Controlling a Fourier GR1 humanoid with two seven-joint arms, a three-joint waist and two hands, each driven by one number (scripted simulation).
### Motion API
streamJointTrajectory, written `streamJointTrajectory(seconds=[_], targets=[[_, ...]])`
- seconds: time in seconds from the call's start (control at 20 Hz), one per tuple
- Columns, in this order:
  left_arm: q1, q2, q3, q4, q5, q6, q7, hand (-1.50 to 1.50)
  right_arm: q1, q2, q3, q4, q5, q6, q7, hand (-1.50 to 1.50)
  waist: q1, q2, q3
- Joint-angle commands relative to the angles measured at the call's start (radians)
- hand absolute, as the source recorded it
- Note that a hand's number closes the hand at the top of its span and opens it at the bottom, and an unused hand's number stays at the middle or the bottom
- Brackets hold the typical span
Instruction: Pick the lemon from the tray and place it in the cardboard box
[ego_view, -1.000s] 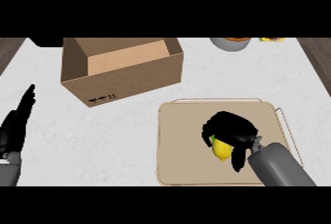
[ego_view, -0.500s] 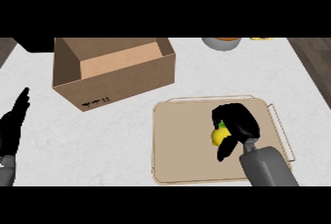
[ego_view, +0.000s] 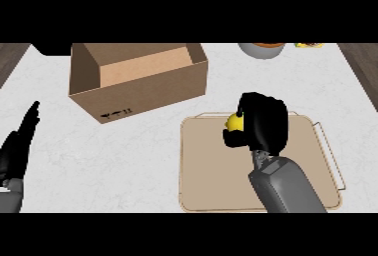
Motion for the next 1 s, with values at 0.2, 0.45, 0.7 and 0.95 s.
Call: streamJointTrajectory(seconds=[0.2,0.45,0.7,0.95], targets=[[-0.003,-0.036,-0.027,-0.058,-0.026,0.012,0.040,0.00,-0.325,0.009,0.264,0.018,-0.024,0.017,0.366,1.50,0.033,0.011,0.003],[-0.050,-0.027,-0.015,-0.051,-0.029,-0.006,0.061,0.00,-0.501,0.010,0.163,0.239,-0.198,-0.170,0.272,1.50,0.034,0.016,0.004],[-0.085,-0.004,0.000,-0.011,-0.015,-0.041,0.039,0.00,-0.691,0.010,0.092,0.457,-0.340,-0.326,0.269,1.50,0.060,0.025,0.003],[-0.073,-0.014,-0.010,-0.055,-0.014,-0.051,0.061,0.00,-0.799,0.010,0.046,0.645,-0.429,-0.464,0.242,1.50,0.075,0.028,0.003]])
